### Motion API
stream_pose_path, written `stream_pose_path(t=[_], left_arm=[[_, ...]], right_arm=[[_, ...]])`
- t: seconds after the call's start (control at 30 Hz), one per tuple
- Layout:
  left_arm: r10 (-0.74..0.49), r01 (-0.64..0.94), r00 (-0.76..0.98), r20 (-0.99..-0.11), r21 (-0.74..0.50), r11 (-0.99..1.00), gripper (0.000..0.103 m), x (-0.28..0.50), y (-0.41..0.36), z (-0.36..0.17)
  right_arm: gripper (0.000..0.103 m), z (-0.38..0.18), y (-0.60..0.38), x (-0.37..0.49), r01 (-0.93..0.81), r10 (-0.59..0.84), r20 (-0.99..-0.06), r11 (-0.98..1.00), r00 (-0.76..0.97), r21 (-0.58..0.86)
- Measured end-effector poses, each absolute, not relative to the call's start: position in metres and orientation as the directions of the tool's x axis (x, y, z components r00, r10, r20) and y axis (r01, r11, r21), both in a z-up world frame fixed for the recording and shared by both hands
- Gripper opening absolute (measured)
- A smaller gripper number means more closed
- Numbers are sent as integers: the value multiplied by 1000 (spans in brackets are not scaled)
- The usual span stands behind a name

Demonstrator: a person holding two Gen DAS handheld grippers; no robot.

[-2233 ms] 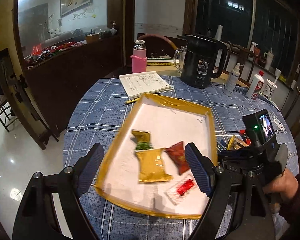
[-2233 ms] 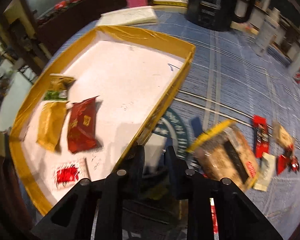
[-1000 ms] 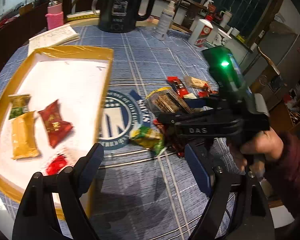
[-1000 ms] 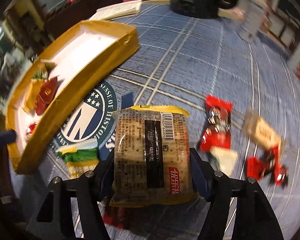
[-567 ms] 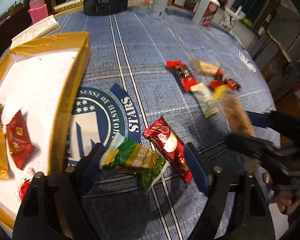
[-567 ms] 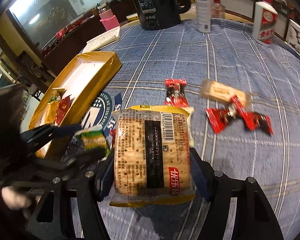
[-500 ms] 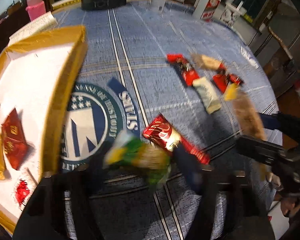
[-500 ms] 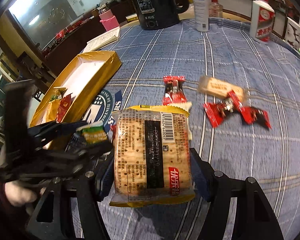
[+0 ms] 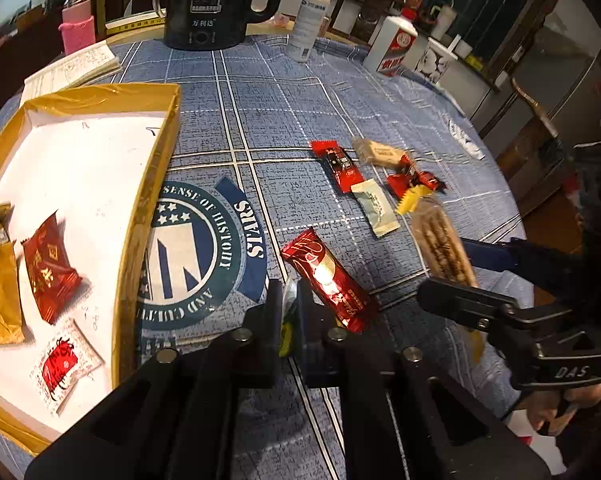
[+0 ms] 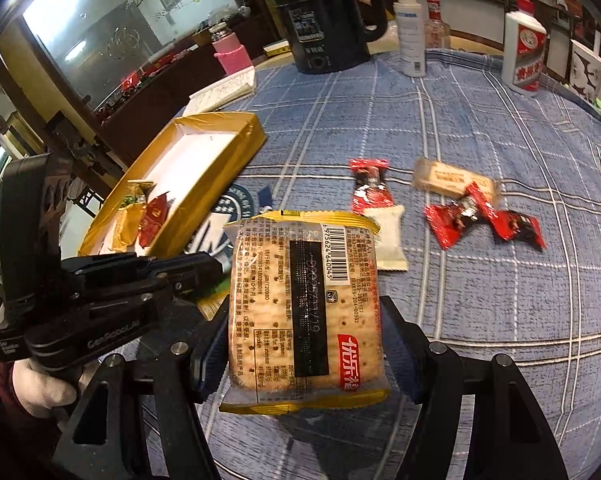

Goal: Organize snacks
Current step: 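Grasp the small green packet with the left tool while the right tool carries the biscuit pack toward the tray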

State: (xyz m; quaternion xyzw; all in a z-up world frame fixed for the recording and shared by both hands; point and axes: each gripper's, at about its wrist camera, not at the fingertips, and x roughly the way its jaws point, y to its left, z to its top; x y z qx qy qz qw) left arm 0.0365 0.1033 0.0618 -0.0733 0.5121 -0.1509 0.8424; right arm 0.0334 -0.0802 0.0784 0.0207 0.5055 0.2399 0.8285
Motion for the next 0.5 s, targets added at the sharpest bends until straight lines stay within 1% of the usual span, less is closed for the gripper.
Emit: stream_pose_path(t=[0.1, 0.13, 0.17, 0.2, 0.23, 0.27, 0.3, 0.33, 0.43, 0.5], left_arm=[[-332, 212, 388, -860, -267, 940, 5, 35, 99, 56], [-326, 230, 388, -862, -251, 940, 8, 33, 95, 54], [-323, 248, 390, -863, -240, 939, 15, 31, 92, 53], [-326, 262, 398, -857, -234, 936, 20, 29, 89, 53], [-329, 270, 400, -855, -234, 934, 35, 29, 87, 53], [-325, 272, 397, -858, -228, 935, 44, 30, 84, 51], [-315, 276, 395, -863, -216, 936, 54, 32, 80, 49], [-300, 286, 392, -870, -194, 938, 57, 34, 74, 44], [-264, 328, 352, -898, -145, 933, 56, 36, 60, 29], [-236, 365, 367, -900, -94, 926, 54, 31, 51, 25]], right_arm=[[69, 81, -73, 30, -381, 425, -826, 881, 371, 282], [69, 81, -72, 29, -379, 425, -826, 881, 371, 283], [69, 82, -72, 27, -376, 424, -826, 882, 371, 283], [69, 82, -73, 26, -375, 422, -827, 883, 372, 282], [69, 83, -74, 25, -370, 417, -828, 886, 375, 279], [69, 83, -75, 23, -365, 413, -829, 889, 377, 276], [69, 83, -77, 23, -363, 411, -829, 890, 378, 276], [69, 83, -78, 22, -359, 408, -830, 892, 380, 274], [69, 83, -83, 19, -349, 400, -831, 897, 386, 270], [69, 83, -86, 17, -342, 398, -831, 900, 389, 270]])
